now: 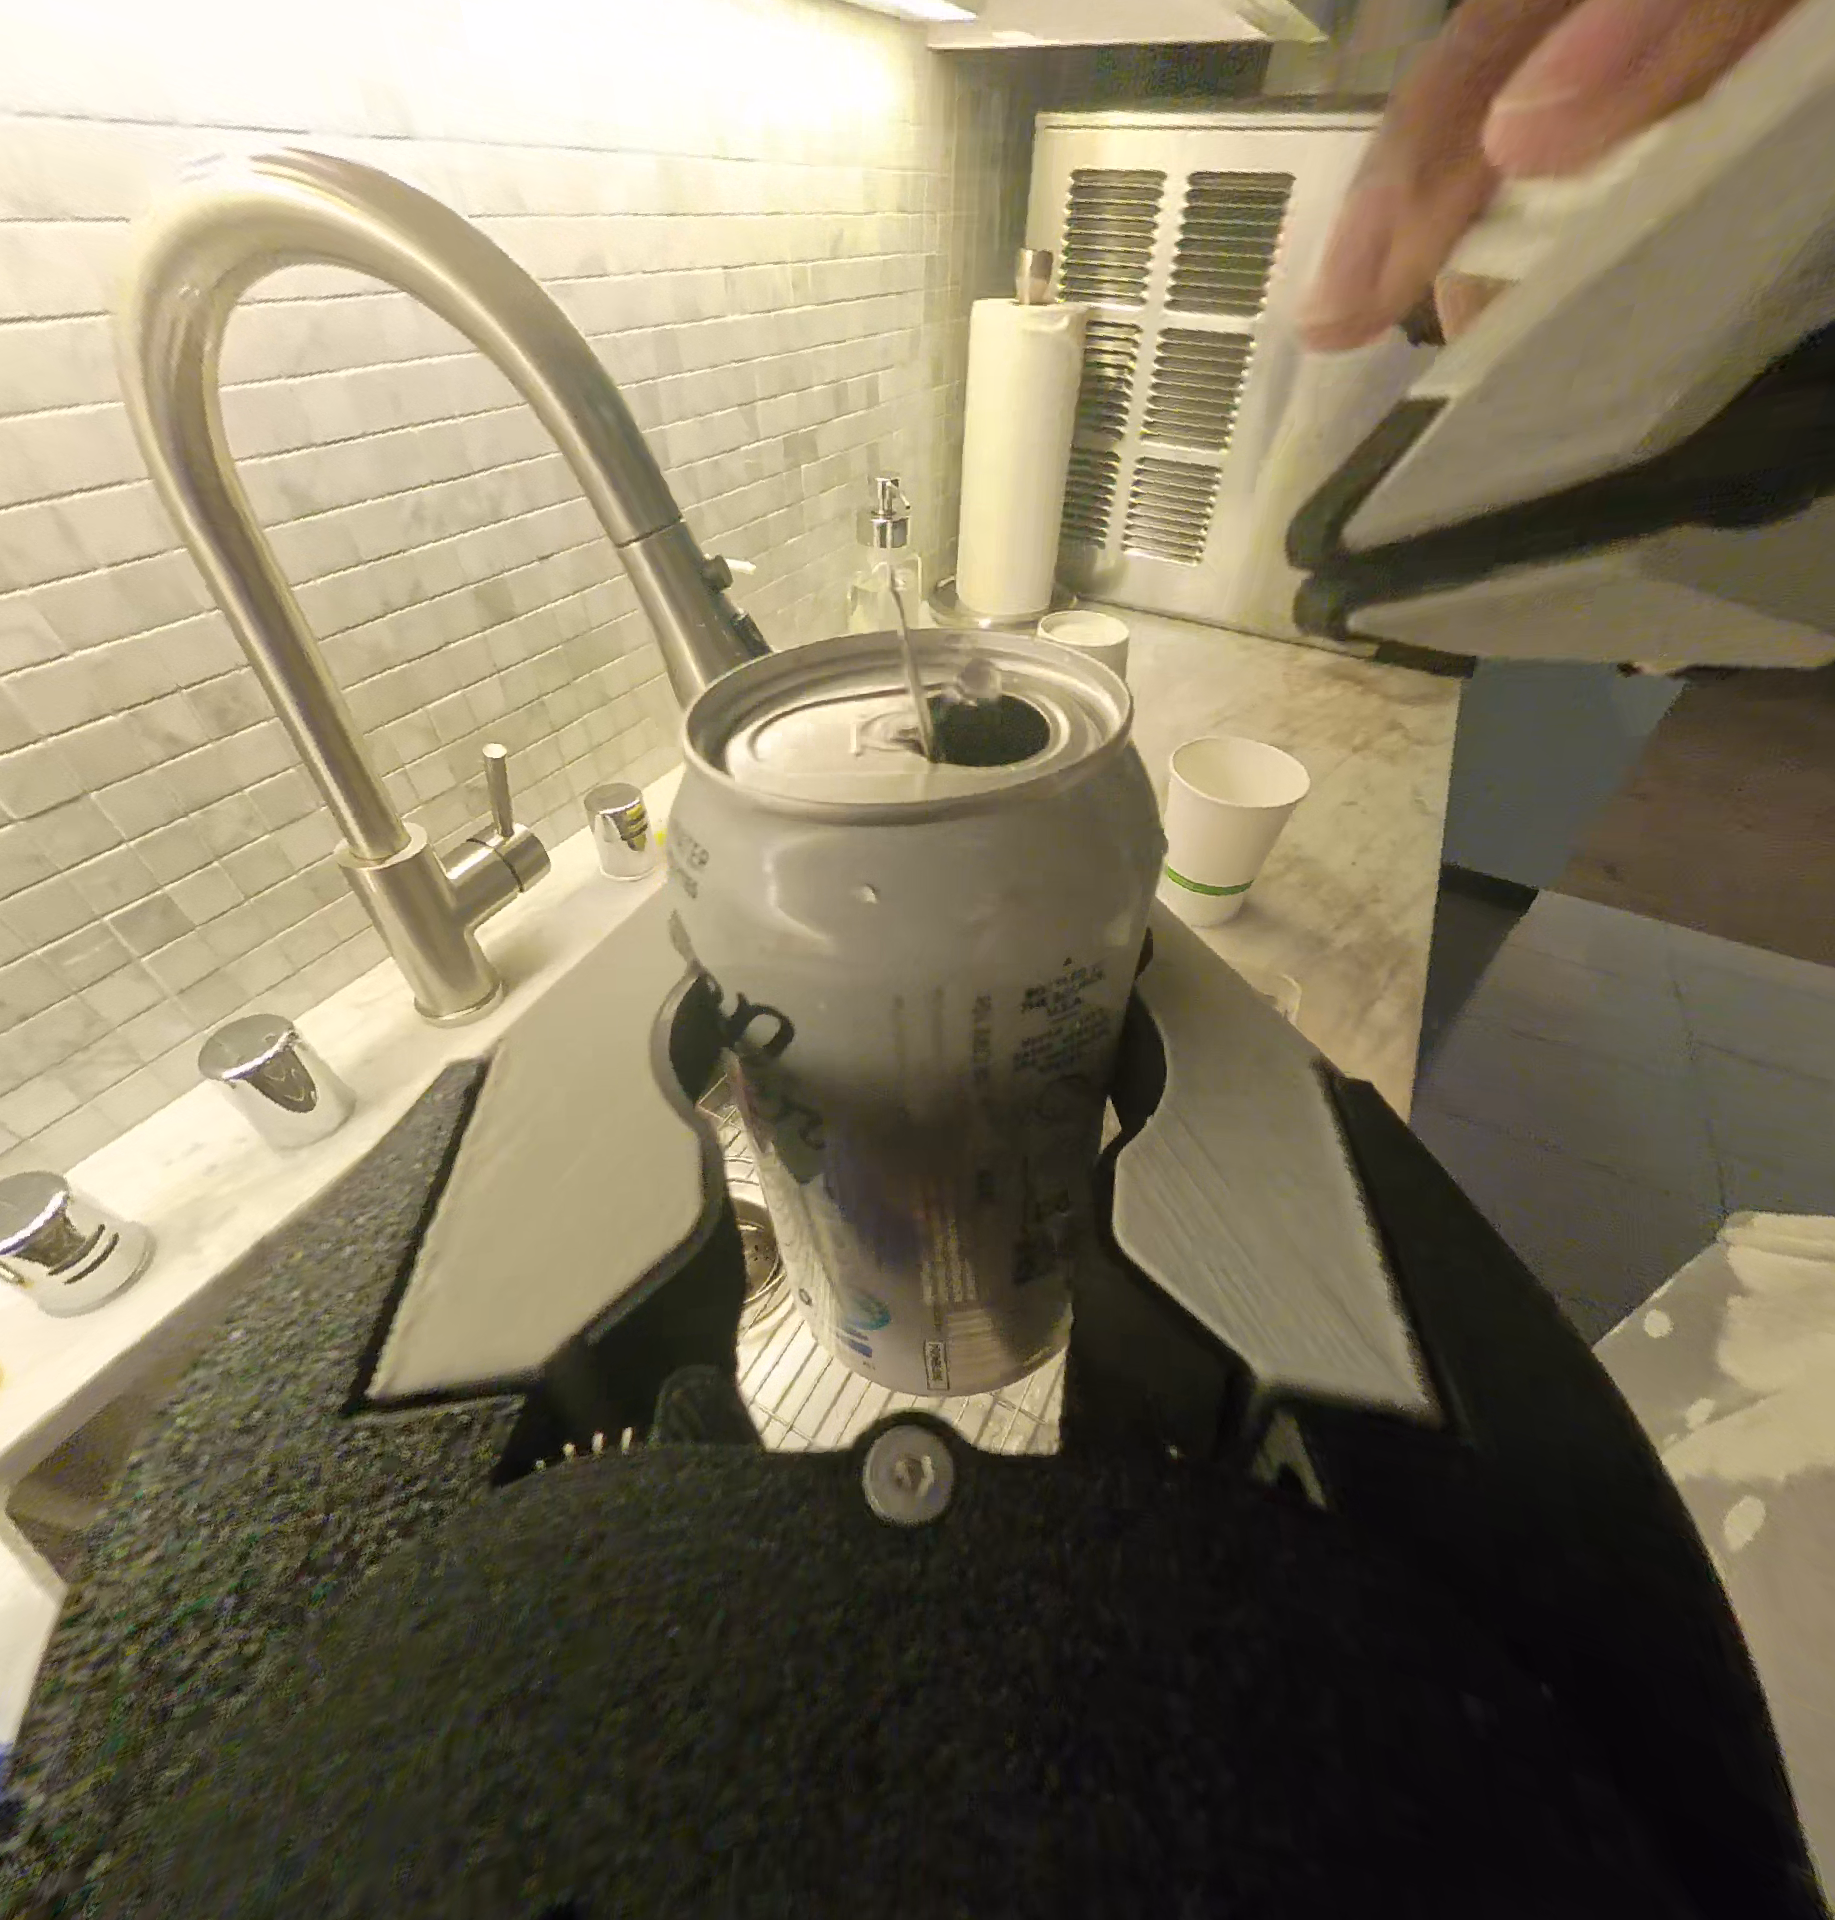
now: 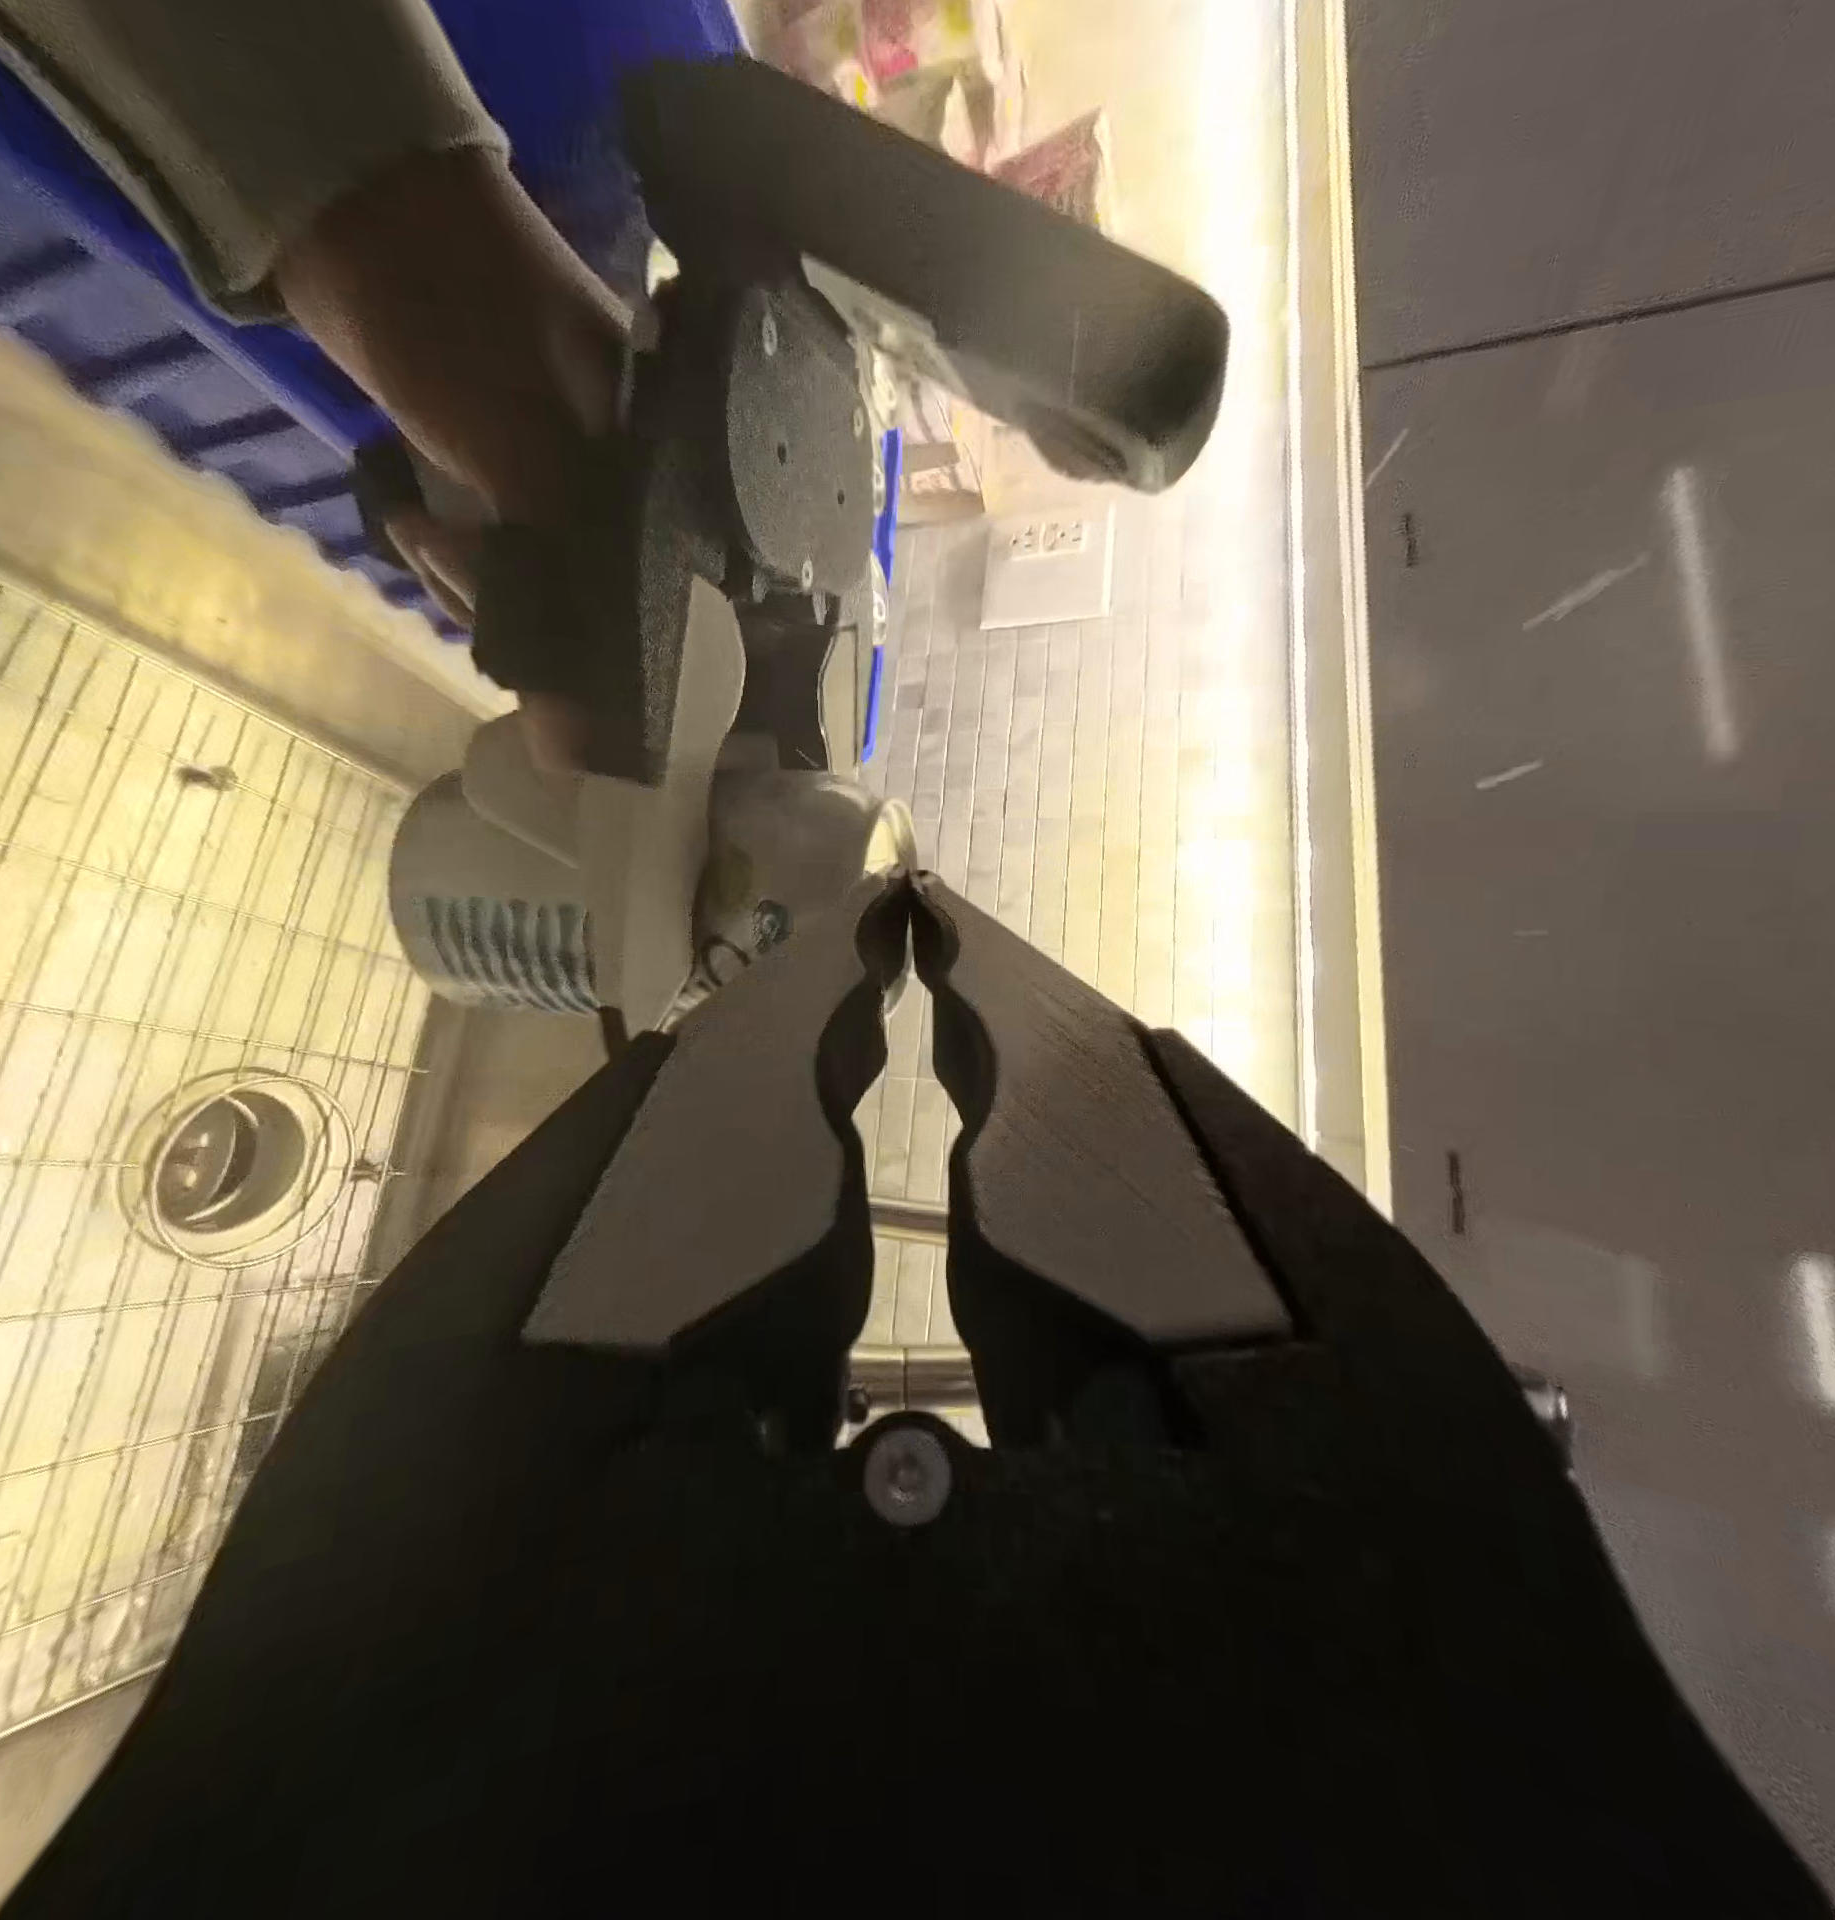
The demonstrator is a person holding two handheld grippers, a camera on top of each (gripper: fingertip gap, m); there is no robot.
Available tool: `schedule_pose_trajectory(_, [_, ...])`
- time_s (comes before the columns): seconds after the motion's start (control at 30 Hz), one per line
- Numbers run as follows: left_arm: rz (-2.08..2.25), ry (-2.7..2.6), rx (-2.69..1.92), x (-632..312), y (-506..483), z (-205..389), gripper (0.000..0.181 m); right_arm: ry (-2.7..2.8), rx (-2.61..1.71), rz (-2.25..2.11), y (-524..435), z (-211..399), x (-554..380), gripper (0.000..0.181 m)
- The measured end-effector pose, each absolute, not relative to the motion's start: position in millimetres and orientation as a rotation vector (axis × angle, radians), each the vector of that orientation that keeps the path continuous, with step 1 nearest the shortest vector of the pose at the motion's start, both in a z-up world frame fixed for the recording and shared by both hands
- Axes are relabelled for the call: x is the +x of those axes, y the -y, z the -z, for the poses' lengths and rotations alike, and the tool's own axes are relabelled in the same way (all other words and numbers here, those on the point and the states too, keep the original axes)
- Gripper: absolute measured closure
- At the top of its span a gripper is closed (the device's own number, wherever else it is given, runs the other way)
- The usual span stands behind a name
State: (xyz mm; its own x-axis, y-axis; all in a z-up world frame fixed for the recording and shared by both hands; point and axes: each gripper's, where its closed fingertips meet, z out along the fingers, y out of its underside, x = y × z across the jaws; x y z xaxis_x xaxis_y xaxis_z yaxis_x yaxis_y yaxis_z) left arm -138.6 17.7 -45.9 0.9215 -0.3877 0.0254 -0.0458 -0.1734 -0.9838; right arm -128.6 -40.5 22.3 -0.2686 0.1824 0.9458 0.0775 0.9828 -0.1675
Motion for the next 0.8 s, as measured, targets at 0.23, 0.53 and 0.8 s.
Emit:
schedule_pose_trajectory(0.23, [0.286, -0.378, -1.714, -135, -13, 39, 0.107, 1.800, -0.514, -0.377, 33, -23, -111, 0.176])
schedule_pose_trajectory(0.53, [0.291, -0.370, -1.705, -140, -13, 41, 0.107, 1.733, -0.943, -0.711, -1, 3, -77, 0.161])
schedule_pose_trajectory(0.8, [0.327, -0.384, -1.684, -135, -10, 35, 0.107, 1.612, -1.362, -1.111, -22, 53, -28, 0.138])
